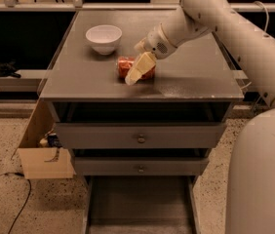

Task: Place coke can into bottom drawer

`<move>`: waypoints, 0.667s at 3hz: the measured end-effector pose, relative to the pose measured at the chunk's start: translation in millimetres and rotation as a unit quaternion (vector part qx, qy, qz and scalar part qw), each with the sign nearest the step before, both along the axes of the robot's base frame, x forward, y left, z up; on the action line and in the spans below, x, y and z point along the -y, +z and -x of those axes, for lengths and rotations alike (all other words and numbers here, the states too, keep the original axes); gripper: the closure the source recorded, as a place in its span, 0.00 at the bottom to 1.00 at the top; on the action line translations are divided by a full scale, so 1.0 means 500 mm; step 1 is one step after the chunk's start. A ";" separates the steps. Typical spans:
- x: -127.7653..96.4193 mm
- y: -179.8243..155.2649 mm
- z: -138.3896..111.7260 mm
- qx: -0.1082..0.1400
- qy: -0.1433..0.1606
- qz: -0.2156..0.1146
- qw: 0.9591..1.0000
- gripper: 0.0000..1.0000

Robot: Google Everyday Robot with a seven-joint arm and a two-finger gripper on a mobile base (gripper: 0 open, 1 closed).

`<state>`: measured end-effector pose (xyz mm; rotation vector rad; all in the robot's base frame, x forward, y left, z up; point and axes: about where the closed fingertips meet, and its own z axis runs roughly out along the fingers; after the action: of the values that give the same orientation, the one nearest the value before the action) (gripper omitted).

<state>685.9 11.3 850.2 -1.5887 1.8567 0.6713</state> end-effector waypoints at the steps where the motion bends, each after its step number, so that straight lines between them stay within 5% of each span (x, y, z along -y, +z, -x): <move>1: 0.000 0.000 0.000 0.000 0.000 0.000 1.000 0.18; 2: 0.000 0.000 0.000 0.000 0.000 0.000 1.000 0.39</move>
Offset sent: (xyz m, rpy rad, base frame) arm 0.0000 0.0000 0.0000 0.0000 0.0000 0.0000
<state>685.9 11.3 850.2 -1.5888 1.8567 0.6715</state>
